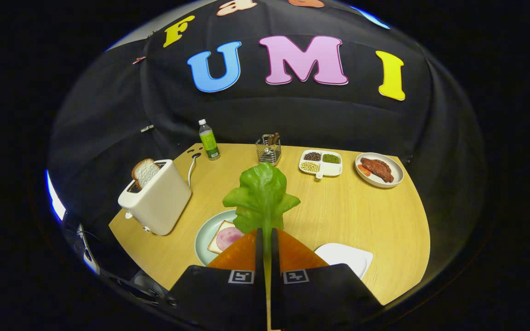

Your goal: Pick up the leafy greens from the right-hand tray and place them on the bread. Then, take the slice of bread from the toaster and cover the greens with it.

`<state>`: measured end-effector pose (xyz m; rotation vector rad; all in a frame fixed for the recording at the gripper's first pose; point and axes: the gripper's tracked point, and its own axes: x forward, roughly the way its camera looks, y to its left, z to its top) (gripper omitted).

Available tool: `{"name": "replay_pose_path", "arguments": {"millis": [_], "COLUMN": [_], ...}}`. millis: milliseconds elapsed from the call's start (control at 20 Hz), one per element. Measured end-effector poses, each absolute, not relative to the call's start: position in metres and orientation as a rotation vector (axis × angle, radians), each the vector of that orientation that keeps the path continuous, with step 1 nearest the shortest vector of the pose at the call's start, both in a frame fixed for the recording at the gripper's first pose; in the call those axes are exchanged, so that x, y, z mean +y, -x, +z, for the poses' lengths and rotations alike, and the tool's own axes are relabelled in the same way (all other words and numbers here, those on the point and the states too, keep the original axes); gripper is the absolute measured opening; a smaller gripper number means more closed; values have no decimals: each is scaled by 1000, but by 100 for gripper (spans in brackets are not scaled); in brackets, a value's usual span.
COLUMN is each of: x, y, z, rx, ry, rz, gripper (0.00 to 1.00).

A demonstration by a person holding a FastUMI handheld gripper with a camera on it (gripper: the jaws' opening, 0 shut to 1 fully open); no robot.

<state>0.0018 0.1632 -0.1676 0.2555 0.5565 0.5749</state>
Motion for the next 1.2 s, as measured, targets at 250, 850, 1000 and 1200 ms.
{"name": "replay_pose_path", "arguments": {"millis": [250,850,1000,1200], "x": [214,284,286,283], "y": [3,-9,-12,-12], "z": [-157,-213,-224,-222], "rx": [538,683,688,689], "ry": [-187,-86,-64,-71], "rz": [635,666,632,624], "gripper": [8,10,52,97]}}
